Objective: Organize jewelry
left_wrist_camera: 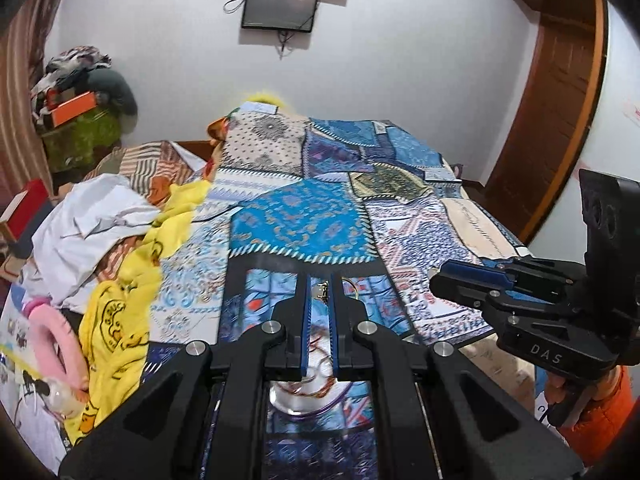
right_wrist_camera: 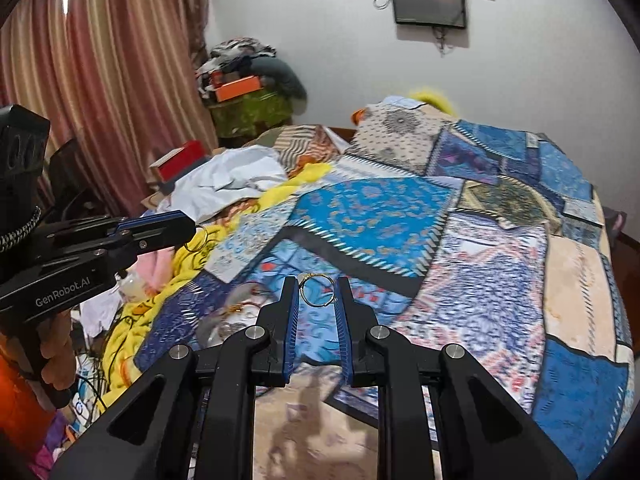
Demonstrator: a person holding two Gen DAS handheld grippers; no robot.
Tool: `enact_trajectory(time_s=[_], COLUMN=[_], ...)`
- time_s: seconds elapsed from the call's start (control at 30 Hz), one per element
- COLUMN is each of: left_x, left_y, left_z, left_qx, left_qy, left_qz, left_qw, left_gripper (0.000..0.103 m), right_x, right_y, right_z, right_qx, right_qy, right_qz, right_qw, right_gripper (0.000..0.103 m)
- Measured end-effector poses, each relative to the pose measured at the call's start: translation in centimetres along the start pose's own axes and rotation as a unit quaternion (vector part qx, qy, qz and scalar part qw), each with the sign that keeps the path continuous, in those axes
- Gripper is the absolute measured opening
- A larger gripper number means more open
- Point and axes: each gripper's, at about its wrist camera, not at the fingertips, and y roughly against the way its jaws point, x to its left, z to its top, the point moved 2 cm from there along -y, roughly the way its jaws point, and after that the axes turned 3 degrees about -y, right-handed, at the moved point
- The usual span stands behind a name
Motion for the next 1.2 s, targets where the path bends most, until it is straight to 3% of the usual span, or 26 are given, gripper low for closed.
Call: enact_trajectory(time_s=[0.57,1.0,1.2], left_x=[2.5,2.7,3.2], left_y=[-4.7,-6.1,-4.1], left_z=[-6.0,-6.2,-4.9], left_qx=[0.090,0.104,0.078], left_qy=[0.034,0.041,0.048], left_qz=[-0.024,-0.033,-0.021], left_qw=[0.9951,0.9932,0.9956], left_gripper=[0.006,0.006,0.006], right_x=[3.0,3.6,3.4], right_y=[-6.8,-8.0,-6.9], right_z=[-2.9,-3.9,-3.1], right_qx=[0.093,0.129,0.124], right_qy=[0.023,0.036,0.030], right_qz=[0.031,0.040,0.028], right_qw=[0.995,0.990,0.991], right_gripper=[0.016,0.016,0.019])
